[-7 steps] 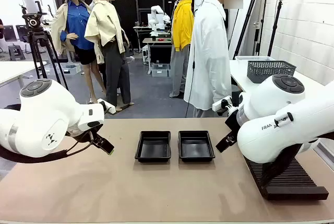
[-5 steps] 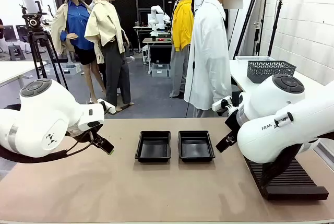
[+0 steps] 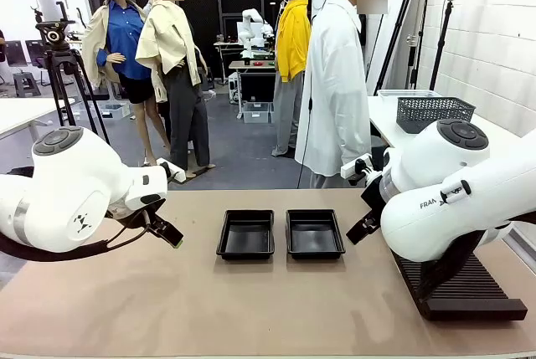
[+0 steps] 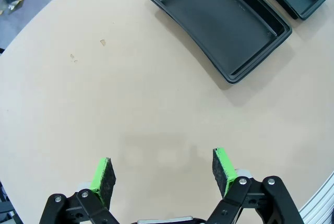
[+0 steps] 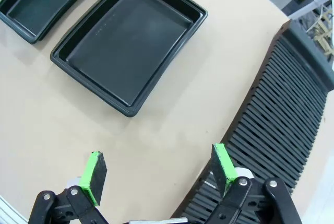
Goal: Inspect and transfer BCBs to ESD trays.
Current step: Pick up the Blank PCB from the PCB Rack and place it in the left ESD tray.
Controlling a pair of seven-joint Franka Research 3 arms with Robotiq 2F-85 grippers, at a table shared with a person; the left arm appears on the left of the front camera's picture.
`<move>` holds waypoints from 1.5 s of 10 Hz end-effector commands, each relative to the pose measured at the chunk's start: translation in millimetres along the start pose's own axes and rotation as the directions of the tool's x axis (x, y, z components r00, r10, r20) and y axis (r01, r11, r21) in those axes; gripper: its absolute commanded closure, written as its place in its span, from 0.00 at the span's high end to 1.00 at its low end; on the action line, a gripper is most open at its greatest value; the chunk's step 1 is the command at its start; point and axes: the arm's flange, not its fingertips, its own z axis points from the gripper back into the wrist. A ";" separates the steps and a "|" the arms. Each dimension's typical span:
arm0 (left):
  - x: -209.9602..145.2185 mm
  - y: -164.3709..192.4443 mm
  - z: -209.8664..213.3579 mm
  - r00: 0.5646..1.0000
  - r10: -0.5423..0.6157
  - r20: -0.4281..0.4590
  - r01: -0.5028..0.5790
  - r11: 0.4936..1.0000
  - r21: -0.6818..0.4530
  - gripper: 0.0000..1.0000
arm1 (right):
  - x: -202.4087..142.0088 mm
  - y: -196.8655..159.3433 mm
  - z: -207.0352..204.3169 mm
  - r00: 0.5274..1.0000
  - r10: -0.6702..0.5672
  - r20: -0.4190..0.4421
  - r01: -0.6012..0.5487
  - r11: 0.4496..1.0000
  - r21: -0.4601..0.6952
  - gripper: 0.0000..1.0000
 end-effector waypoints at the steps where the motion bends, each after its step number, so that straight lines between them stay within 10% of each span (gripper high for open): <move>1: -0.1 0.4 0.0 1.000 0.001 0.000 -0.001 1.000 0.000 0.98 | 0.0 -0.1 0.0 1.000 0.000 0.000 0.000 1.000 0.000 1.00; 15: 9.3 12.2 33.6 0.999 0.038 0.004 -0.038 0.999 0.007 0.98 | 9.8 -10.2 28.2 0.999 -0.039 -0.003 0.039 0.999 0.027 1.00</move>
